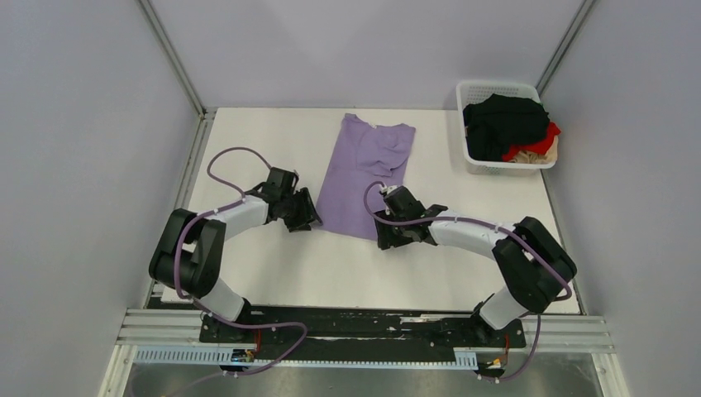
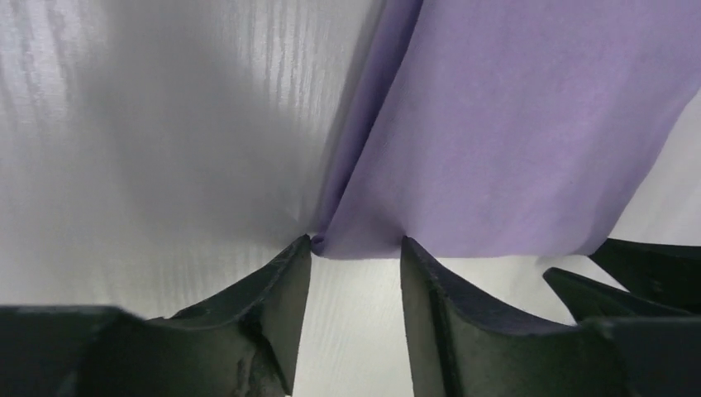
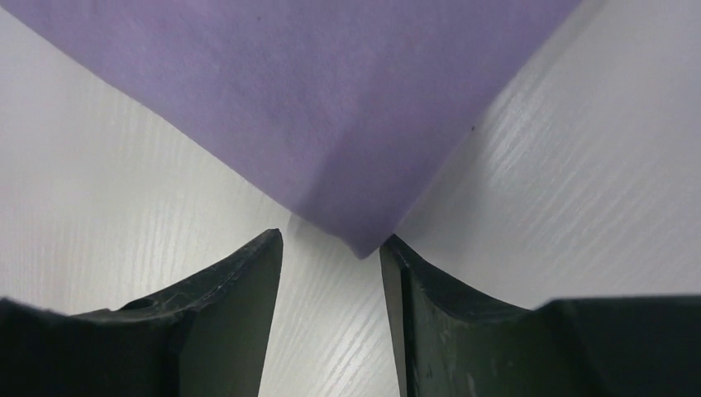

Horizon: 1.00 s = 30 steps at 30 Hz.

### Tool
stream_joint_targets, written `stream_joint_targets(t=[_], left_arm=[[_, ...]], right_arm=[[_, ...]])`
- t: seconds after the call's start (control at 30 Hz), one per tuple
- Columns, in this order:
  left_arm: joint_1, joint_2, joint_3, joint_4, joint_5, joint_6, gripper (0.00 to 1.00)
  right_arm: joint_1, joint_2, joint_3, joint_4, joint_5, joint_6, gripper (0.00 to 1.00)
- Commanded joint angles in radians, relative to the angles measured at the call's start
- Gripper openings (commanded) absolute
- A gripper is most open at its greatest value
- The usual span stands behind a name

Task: Fold and stack the t-shirts
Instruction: Grab one side of the 2/3 rectangular tshirt with both arms, then fold the long partially folded tshirt into a neat square

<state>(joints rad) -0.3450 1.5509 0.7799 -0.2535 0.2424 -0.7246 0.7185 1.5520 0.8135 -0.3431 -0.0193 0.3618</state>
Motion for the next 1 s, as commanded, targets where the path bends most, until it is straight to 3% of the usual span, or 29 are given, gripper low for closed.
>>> stream_joint_targets(t=[0.0,0.07,0.1,0.17,0.3,0.57,0.7,0.83,0.97], left_arm=[[-0.005,0.092,0.025,0.054,0.019,0.009,0.48],[-0.008,0.115,0.028,0.061,0.034,0.011,0.32],[-0.01,0.119,0.029,0.063,0.052,0.011,0.16],[-0.017,0.116,0.024,0.061,0.071,0.011,0.01],[-0.04,-0.02,-0.02,0.006,0.024,0.011,0.0],[-0.056,-0.494,-0.13,-0.317,0.022,0.014,0.0],[-0.058,-0.719,-0.118,-0.42,0.072,-0.017,0.0],[-0.058,-0.805,-0.071,-0.385,0.087,-0.044,0.0],[-0.058,-0.738,-0.009,-0.249,0.086,-0.044,0.0]], right_arm=[[0.001,0.072,0.003,0.093,0.015,0.013,0.47],[0.001,0.093,0.004,0.105,0.019,0.02,0.32],[0.002,0.098,0.005,0.101,0.019,0.026,0.26],[0.01,0.08,0.002,0.084,0.014,0.039,0.12],[0.057,-0.026,-0.038,0.017,-0.07,0.044,0.0],[0.137,-0.32,-0.143,-0.017,-0.534,0.131,0.0],[0.133,-0.435,-0.134,-0.062,-0.543,0.153,0.0],[0.067,-0.493,-0.104,-0.081,-0.593,0.167,0.0],[-0.04,-0.516,-0.065,-0.08,-0.66,0.162,0.0]])
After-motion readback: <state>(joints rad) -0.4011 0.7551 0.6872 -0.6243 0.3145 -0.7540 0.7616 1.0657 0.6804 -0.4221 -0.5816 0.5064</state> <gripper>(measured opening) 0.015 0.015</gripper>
